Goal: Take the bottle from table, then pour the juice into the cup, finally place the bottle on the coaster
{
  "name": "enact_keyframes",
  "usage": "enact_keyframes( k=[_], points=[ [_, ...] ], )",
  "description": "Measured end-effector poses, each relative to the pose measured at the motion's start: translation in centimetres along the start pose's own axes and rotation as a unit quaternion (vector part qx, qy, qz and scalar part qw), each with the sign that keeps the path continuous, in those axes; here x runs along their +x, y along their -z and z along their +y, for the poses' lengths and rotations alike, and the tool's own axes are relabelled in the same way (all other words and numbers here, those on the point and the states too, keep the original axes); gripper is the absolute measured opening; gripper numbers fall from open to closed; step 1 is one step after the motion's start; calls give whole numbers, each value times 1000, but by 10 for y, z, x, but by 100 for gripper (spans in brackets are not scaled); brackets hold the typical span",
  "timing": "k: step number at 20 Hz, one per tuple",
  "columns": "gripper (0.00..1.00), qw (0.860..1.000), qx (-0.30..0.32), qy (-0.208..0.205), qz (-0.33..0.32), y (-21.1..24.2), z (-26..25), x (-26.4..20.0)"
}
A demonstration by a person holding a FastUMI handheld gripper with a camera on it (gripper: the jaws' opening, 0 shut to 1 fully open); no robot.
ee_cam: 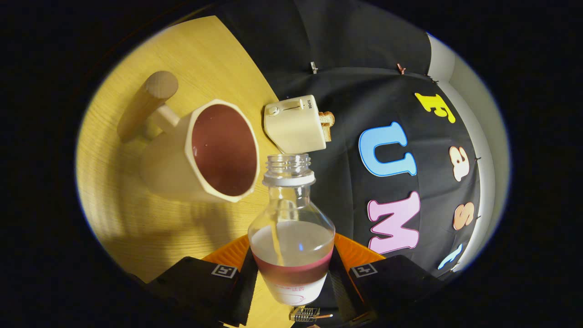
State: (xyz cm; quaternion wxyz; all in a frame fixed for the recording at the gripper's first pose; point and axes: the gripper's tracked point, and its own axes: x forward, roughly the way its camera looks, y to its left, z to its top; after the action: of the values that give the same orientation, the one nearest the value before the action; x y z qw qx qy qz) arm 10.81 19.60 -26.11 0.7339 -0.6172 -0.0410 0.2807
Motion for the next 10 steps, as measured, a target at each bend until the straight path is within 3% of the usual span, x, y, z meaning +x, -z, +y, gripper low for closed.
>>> enact_keyframes(
  k=[10],
  points=[
    [75, 997, -73, -9, 9, 6, -1, 12]
  ],
)
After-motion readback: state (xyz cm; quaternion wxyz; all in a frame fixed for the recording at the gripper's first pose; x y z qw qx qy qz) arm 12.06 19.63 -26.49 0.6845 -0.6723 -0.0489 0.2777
